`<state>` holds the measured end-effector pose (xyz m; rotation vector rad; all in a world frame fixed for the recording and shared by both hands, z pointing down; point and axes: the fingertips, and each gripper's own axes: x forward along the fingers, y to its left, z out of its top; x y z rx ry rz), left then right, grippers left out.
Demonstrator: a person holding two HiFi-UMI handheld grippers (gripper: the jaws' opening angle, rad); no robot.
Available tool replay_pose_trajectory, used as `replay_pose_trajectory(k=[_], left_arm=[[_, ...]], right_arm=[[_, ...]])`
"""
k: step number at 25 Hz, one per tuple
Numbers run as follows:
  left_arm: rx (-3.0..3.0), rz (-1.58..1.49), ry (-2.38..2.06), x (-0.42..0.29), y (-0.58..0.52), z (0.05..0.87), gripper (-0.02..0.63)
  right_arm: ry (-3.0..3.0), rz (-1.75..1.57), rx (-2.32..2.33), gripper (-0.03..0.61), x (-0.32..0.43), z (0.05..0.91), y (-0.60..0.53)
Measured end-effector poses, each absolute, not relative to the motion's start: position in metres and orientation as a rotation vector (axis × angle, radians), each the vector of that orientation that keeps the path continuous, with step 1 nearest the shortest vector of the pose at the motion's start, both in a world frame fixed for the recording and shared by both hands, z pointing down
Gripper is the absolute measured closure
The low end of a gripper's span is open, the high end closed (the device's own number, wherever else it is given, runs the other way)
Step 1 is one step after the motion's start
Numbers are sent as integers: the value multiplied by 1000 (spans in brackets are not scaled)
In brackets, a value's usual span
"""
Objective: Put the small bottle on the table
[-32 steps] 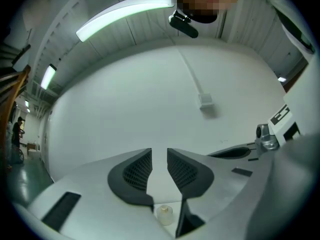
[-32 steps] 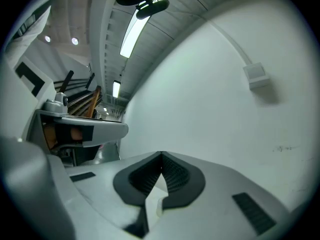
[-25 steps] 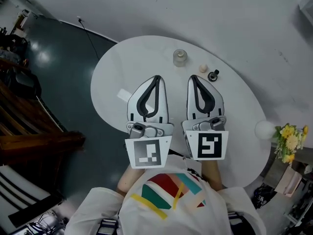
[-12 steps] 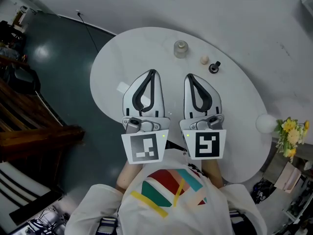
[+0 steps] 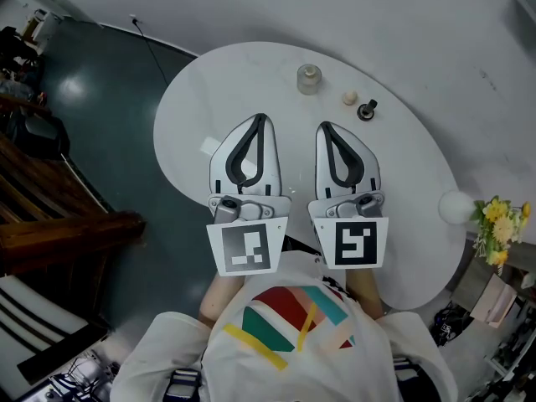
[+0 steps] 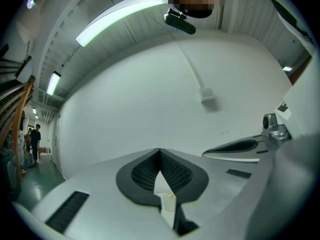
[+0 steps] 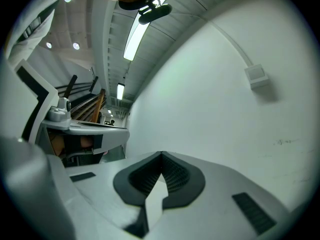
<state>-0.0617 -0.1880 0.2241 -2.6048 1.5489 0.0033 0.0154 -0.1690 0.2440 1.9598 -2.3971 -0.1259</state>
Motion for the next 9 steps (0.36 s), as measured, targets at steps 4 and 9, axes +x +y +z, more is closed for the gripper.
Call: replay_pose_trajectory(k=[4, 9], left_arm=[[-2611, -3, 1539, -58, -187, 225, 597], [-2616, -2, 1528, -52, -186, 225, 597]], right_arm=[[-2391, -130, 1971, 568, 20, 244, -168], [-2376, -121, 1984, 568, 28, 245, -167]])
